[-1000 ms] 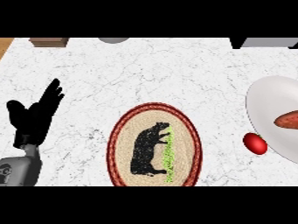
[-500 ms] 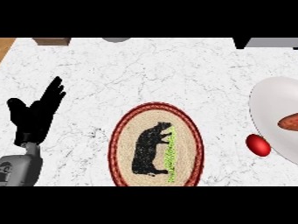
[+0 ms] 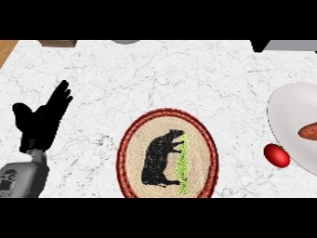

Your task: Pick the sweet potato from the placemat and place it in the plate

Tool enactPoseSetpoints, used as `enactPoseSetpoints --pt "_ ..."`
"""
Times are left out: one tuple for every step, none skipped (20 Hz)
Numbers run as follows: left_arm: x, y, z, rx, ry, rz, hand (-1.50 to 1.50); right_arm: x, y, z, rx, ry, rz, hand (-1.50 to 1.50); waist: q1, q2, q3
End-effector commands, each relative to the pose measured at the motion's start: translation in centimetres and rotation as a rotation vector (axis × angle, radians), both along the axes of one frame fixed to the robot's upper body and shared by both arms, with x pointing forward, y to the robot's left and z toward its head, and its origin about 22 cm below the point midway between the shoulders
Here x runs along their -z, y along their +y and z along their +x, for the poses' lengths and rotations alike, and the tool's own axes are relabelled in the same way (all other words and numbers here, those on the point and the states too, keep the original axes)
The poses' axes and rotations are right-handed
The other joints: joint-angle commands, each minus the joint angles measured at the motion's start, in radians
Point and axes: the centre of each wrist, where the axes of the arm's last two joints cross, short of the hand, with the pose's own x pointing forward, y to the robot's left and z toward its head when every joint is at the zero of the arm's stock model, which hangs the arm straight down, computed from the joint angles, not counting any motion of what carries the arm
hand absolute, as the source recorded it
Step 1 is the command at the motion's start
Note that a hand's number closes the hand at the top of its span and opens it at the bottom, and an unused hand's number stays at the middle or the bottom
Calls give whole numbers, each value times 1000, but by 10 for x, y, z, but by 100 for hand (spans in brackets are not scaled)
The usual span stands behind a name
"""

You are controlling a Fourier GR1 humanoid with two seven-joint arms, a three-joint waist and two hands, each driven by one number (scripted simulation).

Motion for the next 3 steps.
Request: enactPoseSetpoints --pt "4 0 -6 12 10 3 0 3 -5 -2 -157 -33 72 -150 12 1 0" --pt "-3 -10 -3 3 -1 -1 0 -6 -16 -14 -155 -50 71 -150 2 -2 0" --pt "-3 2 -7 7 -10 2 0 -4 -14 -11 -144 -37 63 -150 15 1 1"
